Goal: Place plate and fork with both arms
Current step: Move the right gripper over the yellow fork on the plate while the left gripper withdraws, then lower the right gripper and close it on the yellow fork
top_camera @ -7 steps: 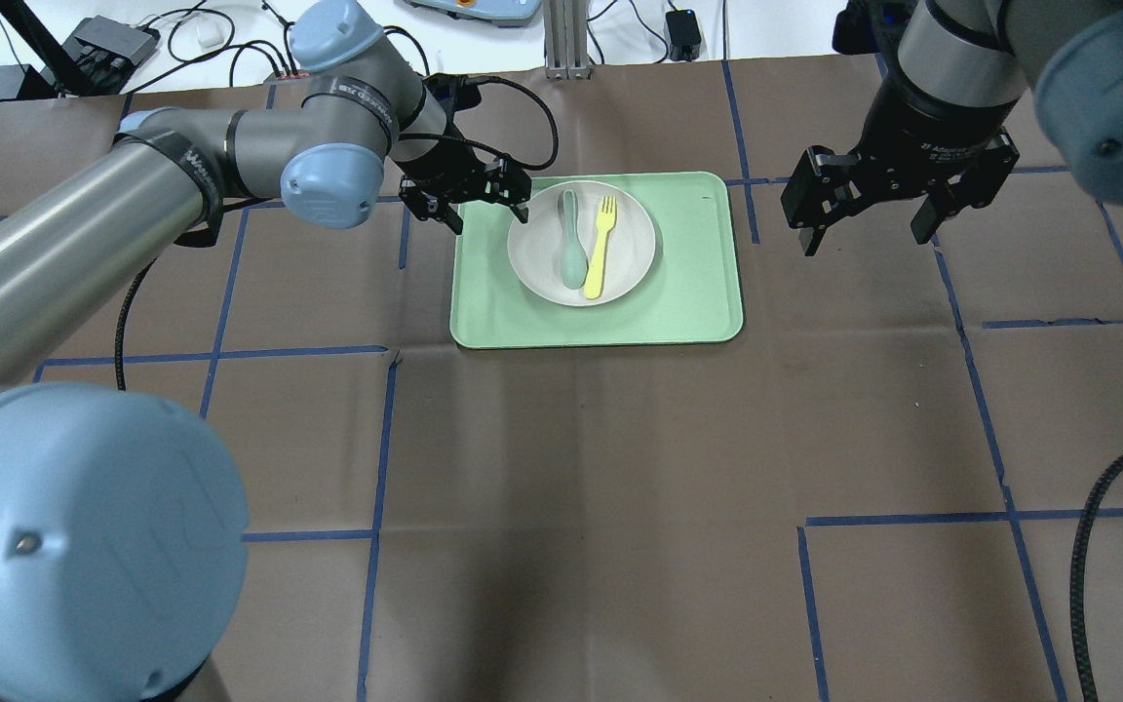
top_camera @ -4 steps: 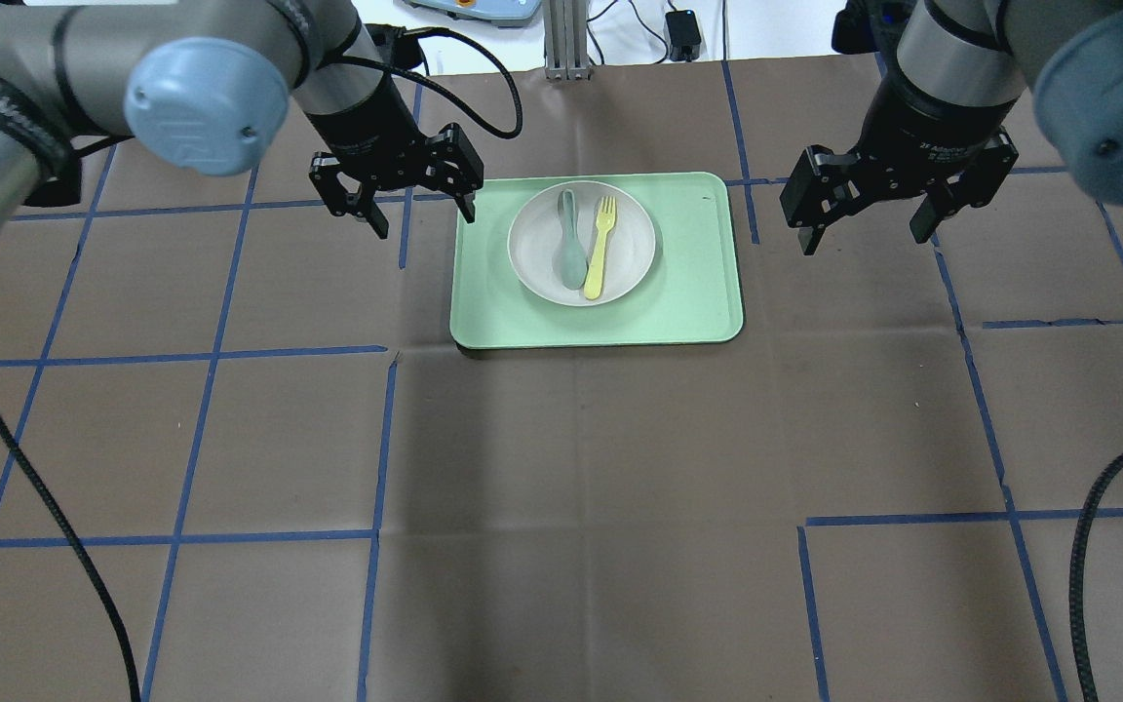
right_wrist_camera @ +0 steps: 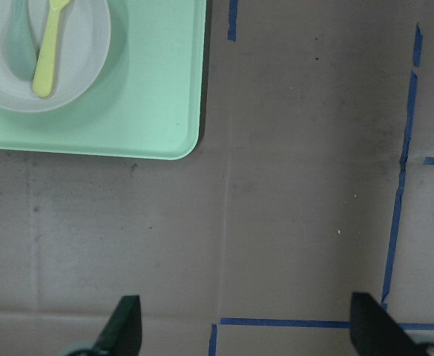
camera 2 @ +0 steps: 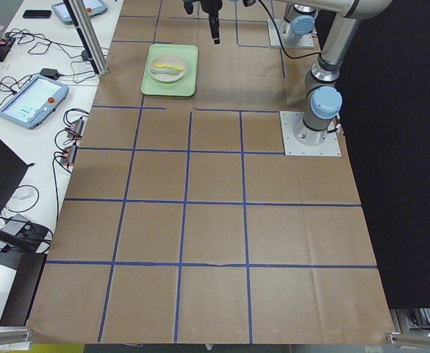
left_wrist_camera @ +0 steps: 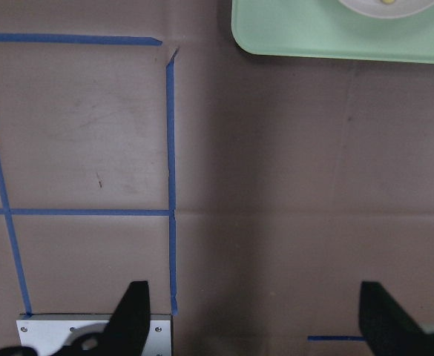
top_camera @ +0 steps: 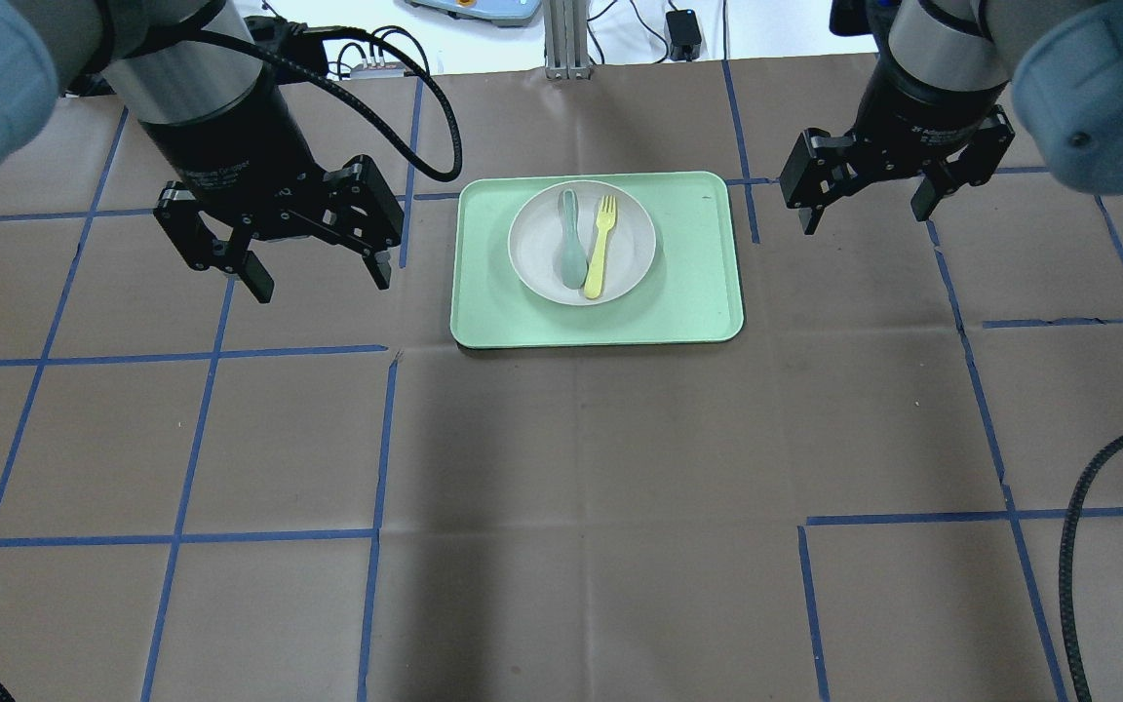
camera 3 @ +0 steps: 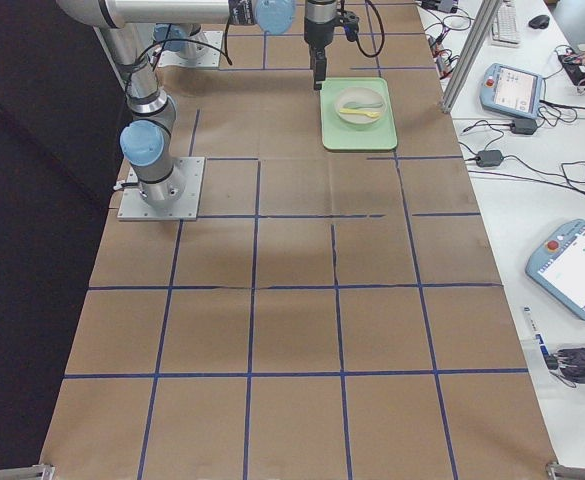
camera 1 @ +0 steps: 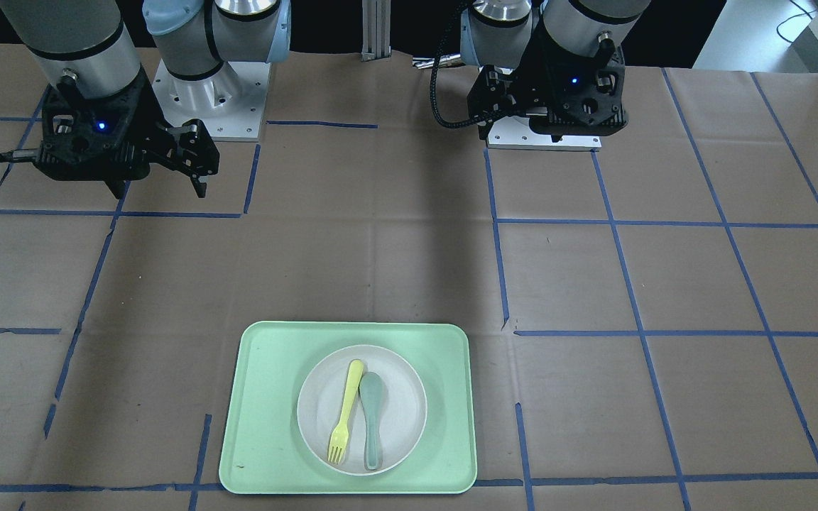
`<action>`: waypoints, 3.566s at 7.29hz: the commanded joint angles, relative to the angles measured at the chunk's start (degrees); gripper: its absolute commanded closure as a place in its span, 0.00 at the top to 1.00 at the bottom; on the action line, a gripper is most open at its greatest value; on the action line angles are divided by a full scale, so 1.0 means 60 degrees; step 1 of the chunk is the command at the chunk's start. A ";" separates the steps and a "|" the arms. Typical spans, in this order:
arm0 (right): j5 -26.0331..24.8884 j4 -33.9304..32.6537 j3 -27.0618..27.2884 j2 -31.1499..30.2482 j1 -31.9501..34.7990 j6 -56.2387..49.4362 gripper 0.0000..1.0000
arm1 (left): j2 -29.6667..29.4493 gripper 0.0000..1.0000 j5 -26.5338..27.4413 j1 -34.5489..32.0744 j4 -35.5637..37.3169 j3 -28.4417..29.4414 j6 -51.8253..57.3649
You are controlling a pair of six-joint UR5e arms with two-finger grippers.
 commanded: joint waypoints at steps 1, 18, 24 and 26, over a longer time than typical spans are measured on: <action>-0.0005 -0.0441 -0.0342 0.0568 0.0527 0.0564 1.00 | -0.0073 1.00 -0.0044 0.0176 -0.0097 0.0032 0.0377; -0.0078 -0.3049 -0.3011 0.6355 0.2727 0.4006 0.71 | 0.0556 1.00 0.0424 0.1115 0.2101 -0.1580 0.1757; -0.0019 -0.3241 -0.3025 0.6840 0.2727 0.4404 0.55 | 0.0672 1.00 0.0469 0.1070 0.2086 -0.1798 0.1801; -0.0034 -0.3633 -0.3026 0.7001 0.2727 0.4404 0.56 | 0.0702 1.00 0.0483 0.1070 0.2086 -0.1828 0.1816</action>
